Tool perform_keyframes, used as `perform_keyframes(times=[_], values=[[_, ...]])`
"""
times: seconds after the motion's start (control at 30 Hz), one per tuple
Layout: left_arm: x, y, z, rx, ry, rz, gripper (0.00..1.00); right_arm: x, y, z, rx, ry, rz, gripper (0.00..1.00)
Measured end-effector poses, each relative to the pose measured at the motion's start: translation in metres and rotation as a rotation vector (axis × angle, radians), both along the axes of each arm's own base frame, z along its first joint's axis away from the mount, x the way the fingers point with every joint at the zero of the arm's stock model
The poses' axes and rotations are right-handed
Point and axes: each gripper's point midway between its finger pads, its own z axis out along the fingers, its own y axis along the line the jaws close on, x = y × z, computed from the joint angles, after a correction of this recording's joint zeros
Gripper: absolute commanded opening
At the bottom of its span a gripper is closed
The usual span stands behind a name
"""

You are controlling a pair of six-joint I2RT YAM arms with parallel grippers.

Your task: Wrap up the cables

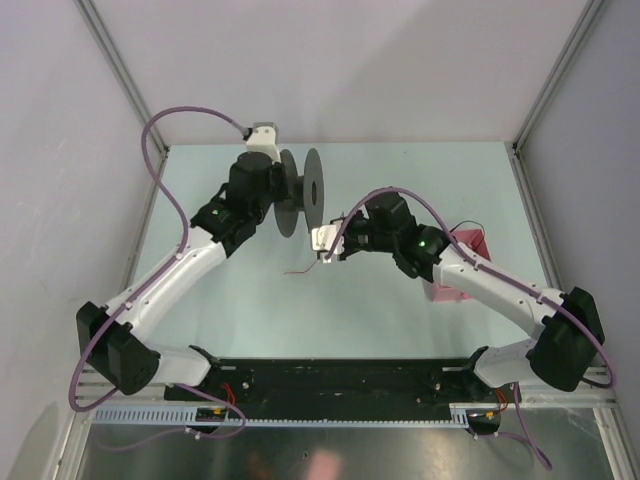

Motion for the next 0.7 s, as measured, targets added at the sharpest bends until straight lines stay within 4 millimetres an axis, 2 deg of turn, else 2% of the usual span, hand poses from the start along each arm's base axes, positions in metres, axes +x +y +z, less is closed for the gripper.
perform_keyframes(times=[0.1,0.17,0.33,0.5,0.6,0.7], values=[[-0.002,-0.007,-0.008,0.04,0.002,-0.026,0.0,0.009,-0.002,0.005,-0.013,-0.059,-0.045,0.0],[-0.004,-0.011,-0.012,0.061,0.001,-0.044,0.0,0.017,0.002,0.016,0.02,-0.101,-0.078,0.02],[-0.01,-0.019,-0.027,0.106,0.014,-0.095,0.0,0.042,0.007,0.053,0.171,-0.176,-0.177,0.1],[-0.024,-0.023,-0.057,0.167,0.063,-0.212,0.0,0.073,-0.008,0.096,0.329,-0.25,-0.265,0.08],[-0.041,-0.032,-0.059,0.143,0.063,-0.357,0.0,0.099,-0.02,0.098,0.366,-0.234,-0.318,0.06],[-0.058,-0.035,-0.039,0.086,0.005,-0.523,0.0,0.124,-0.035,0.087,0.385,-0.165,-0.354,0.02]])
